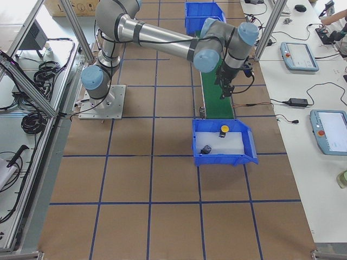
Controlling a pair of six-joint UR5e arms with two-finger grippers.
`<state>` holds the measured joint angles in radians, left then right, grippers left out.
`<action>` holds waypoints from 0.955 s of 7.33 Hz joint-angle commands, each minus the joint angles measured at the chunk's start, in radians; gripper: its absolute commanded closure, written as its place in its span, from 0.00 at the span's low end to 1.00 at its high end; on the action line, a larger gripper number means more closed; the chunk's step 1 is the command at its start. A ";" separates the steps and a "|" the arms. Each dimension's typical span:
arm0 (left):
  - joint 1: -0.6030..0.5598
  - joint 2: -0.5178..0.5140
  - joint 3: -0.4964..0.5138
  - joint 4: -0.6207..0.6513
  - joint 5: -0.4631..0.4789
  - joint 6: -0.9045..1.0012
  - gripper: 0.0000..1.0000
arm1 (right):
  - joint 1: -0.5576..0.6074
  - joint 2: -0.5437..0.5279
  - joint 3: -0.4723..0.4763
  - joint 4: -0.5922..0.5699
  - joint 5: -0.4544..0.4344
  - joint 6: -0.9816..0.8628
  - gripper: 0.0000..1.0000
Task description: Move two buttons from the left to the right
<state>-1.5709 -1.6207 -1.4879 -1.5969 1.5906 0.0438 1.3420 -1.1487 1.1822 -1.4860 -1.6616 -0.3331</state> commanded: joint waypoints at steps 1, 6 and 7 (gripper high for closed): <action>0.000 0.001 0.000 0.000 0.000 0.001 0.00 | 0.257 -0.038 0.013 0.010 0.009 0.265 0.00; 0.000 0.001 0.000 -0.002 0.000 0.001 0.00 | 0.300 -0.274 0.261 -0.082 0.132 0.391 0.00; 0.000 0.001 0.000 -0.002 0.000 0.001 0.00 | 0.284 -0.302 0.295 -0.079 0.131 0.358 0.00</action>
<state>-1.5708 -1.6199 -1.4879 -1.5983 1.5908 0.0445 1.6526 -1.4040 1.4192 -1.5512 -1.5320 0.0524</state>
